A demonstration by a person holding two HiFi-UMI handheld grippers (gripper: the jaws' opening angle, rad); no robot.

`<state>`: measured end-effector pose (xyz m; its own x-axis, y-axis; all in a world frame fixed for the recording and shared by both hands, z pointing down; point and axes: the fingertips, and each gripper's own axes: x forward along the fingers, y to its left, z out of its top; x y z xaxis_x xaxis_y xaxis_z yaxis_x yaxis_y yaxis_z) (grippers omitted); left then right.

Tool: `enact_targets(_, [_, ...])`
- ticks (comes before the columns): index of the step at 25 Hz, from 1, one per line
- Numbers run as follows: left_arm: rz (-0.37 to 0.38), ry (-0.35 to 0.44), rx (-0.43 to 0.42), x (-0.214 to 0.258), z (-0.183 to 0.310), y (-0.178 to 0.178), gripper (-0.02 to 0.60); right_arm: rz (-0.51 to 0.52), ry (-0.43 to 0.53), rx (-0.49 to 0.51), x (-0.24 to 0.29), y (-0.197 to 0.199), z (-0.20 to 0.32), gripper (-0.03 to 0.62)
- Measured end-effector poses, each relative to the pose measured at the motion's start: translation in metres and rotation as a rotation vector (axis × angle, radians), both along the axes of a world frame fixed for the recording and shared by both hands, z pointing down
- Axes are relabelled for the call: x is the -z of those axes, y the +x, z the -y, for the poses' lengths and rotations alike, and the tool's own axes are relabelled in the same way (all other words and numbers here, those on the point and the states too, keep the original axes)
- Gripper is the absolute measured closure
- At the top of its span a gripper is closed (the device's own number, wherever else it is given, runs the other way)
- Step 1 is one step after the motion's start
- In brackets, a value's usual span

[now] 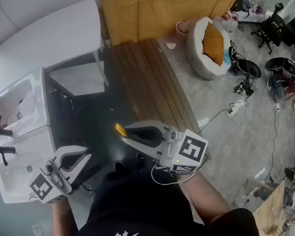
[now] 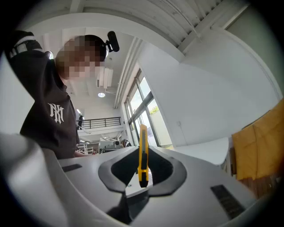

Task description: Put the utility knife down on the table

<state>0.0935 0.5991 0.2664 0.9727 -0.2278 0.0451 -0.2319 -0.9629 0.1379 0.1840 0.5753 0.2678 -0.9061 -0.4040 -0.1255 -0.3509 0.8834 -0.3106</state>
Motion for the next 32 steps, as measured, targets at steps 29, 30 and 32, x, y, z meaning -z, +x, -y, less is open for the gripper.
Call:
enact_targets(29, [0.055,-0.058,0.242,-0.017,0.048,0.025,0.575,0.044,-0.022,0.121,-0.015,0.05,0.062,0.542])
enact_targets(30, [0.059,-0.064,0.245,-0.019,0.049,0.023,0.575,0.04,-0.021,0.124,-0.017,0.048,0.066,0.542])
enact_targets(32, [0.069,-0.077,0.245,-0.025,0.054,0.017,0.575,0.04,-0.026,0.128,-0.021,0.042,0.074,0.542])
